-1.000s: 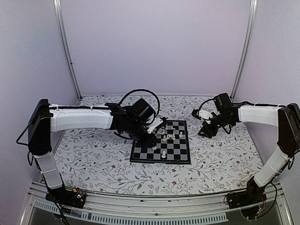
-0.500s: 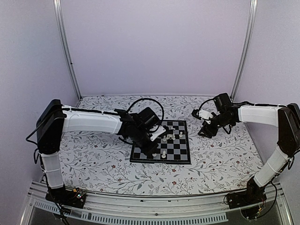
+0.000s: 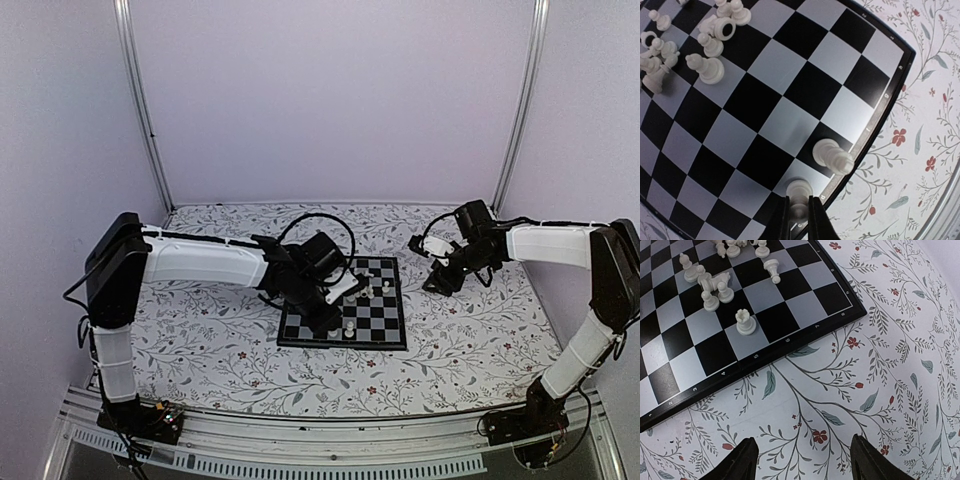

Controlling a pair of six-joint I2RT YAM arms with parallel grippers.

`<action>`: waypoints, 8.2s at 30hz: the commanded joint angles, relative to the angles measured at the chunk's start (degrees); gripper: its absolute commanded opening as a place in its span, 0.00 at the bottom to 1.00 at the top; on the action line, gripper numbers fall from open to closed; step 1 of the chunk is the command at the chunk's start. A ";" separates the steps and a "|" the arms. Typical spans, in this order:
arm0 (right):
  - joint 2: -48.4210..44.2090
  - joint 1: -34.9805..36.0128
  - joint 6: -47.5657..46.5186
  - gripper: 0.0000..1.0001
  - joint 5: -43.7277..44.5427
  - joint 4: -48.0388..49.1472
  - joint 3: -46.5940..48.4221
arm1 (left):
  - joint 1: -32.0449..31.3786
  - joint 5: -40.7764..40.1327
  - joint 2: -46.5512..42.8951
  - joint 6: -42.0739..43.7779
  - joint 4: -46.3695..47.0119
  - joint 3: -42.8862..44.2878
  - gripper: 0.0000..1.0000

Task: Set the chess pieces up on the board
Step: Place the chess piece on the chessboard, then pick up the chess piece from the chessboard, then place the chess piece on the chessboard, then pick up the chess piece from the chessboard, then place the chess piece on the chessboard.

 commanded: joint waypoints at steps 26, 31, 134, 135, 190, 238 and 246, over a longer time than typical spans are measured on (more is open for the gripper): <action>0.37 0.48 -0.56 0.66 0.30 -0.04 -0.65 | -0.70 -4.84 -2.82 2.28 -2.41 5.96 0.36; 0.39 0.52 -0.54 0.66 0.40 -0.06 -0.61 | 1.28 -10.29 -0.08 -0.21 -1.09 9.92 0.35; 1.40 1.33 -0.82 0.66 1.09 -0.91 -0.53 | -0.47 -4.04 -1.92 -8.05 -1.78 -2.64 0.09; 1.45 1.37 -0.82 0.66 1.10 -0.95 -0.52 | -0.45 -4.13 -1.86 -8.04 -1.71 -2.55 0.09; 22.46 6.85 6.54 0.46 -12.34 -10.14 23.53 | 17.41 -0.43 -16.89 -6.97 23.83 -4.11 0.46; -0.34 18.54 -0.67 0.01 -14.98 -9.00 -2.19 | 17.42 -1.79 -15.96 -4.40 19.40 -2.25 0.46; 0.87 18.51 0.87 0.01 -11.56 -6.83 -1.58 | 17.38 -1.53 -15.78 -4.37 19.04 -2.09 0.46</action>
